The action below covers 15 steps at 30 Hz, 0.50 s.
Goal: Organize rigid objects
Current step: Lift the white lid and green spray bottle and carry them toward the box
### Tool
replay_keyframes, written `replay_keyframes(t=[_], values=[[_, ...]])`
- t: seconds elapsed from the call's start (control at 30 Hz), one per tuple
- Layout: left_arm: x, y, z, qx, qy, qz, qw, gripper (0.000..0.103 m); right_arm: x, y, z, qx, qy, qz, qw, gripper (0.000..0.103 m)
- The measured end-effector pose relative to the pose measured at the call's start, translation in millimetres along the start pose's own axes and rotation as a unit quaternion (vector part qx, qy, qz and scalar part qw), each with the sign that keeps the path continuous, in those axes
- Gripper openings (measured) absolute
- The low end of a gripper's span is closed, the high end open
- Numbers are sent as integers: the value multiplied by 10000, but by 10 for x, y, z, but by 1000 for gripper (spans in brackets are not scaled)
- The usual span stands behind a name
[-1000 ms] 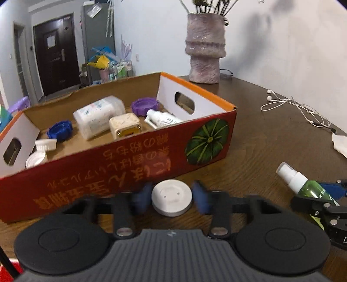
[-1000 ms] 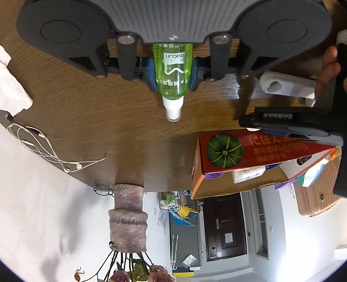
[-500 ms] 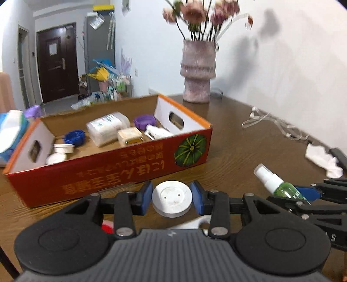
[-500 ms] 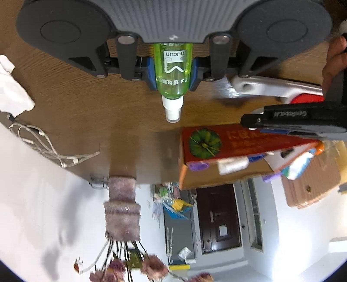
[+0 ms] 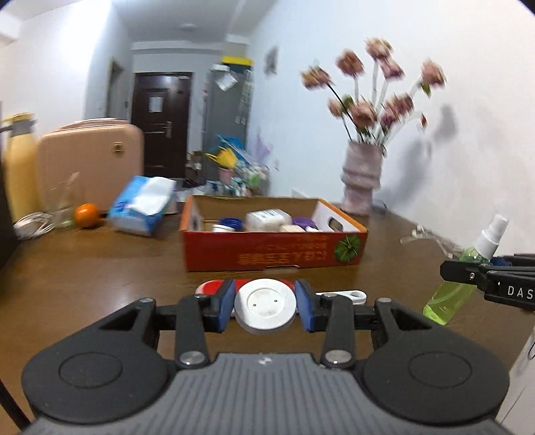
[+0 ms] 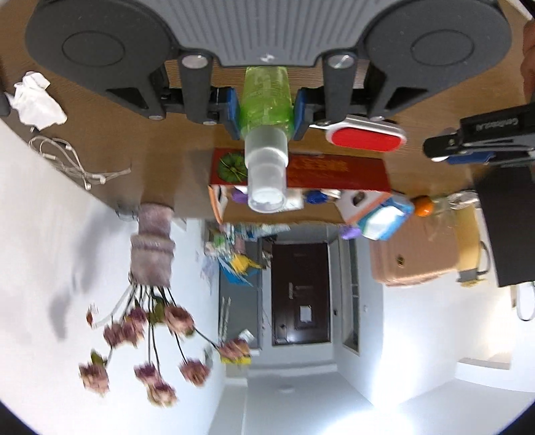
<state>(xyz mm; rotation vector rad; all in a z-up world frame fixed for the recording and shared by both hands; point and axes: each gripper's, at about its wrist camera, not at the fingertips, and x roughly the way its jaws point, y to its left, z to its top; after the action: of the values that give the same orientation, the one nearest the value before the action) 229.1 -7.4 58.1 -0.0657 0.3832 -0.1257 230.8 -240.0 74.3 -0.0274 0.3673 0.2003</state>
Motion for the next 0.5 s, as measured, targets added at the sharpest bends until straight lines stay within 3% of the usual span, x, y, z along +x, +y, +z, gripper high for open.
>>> replay_keyframes(t=[0.33, 0.5], values=[[-1132, 204, -209, -209, -770, 17, 9968, 40, -868, 552, -81, -359, -469, 30, 9982, 30], [-1310, 161, -204, -131, -868, -384, 9954, 40, -1197, 580, -232, -471, -696, 273, 9961, 30]])
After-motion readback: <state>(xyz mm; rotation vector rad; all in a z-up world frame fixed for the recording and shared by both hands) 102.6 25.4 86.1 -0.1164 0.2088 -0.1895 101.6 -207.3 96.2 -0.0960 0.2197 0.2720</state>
